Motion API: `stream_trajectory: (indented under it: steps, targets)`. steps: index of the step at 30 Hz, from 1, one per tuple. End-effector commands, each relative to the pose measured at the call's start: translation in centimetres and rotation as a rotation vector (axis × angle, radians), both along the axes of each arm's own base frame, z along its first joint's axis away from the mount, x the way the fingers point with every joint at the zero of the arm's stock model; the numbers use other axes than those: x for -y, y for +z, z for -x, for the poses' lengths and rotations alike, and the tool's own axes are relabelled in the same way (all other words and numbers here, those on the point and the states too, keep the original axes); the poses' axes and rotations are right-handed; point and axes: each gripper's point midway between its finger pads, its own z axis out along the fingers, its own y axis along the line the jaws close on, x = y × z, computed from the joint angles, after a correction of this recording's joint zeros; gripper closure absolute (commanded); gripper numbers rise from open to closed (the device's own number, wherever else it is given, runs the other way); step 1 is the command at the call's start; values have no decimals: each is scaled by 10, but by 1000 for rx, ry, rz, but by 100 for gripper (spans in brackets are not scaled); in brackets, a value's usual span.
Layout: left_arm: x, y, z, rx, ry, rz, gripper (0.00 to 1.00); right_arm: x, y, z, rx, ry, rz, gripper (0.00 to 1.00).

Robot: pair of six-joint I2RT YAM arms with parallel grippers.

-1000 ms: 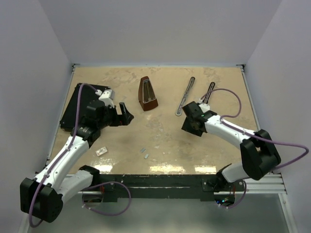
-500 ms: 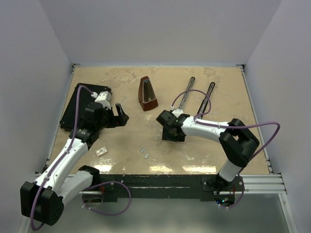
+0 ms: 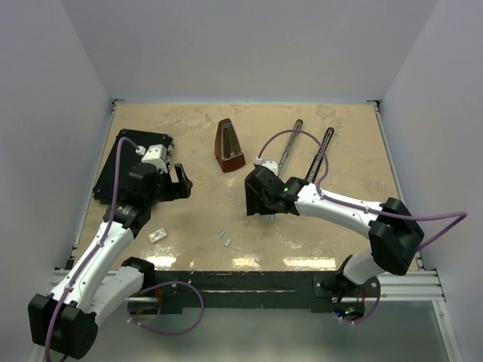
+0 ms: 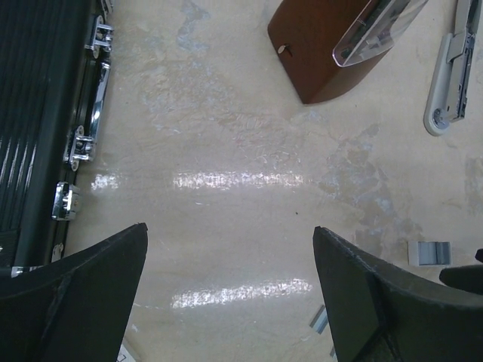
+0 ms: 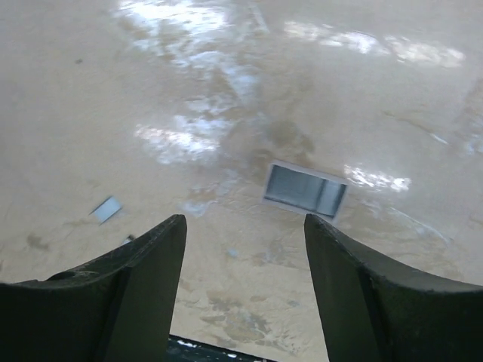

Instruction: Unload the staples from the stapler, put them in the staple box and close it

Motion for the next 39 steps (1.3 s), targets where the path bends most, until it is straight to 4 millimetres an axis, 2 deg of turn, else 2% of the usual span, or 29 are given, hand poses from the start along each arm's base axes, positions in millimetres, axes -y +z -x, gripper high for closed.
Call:
stream_trajectory:
  steps: [1,3,4,5,8,14,15,22,33,39]
  targets:
    - [-14,10,-1,49,40,-51,5,-56,24,11,68,235,-134,34]
    - [-18,13,0,63,61,-57,5,-76,23,25,72,311,-148,36]
    - [-20,15,0,67,70,-60,5,-84,16,32,61,346,-141,37]
    - [-24,16,0,75,87,-65,5,-88,15,33,55,349,-138,38]
    - [-28,21,1,93,112,-64,4,-89,-2,36,-30,237,-107,41]
    - [-28,22,2,97,114,-62,4,-100,-18,55,-147,28,-99,46]
    - [-28,20,2,91,114,-64,4,-101,-25,59,-168,1,-86,47]
    - [-28,22,3,97,115,-60,5,-114,-43,83,-238,-128,-95,50]
    - [-27,26,5,116,105,-48,4,-114,-46,83,-241,-245,-94,50]
    - [-26,27,5,119,101,-47,4,-110,-53,80,-230,-302,-37,51]
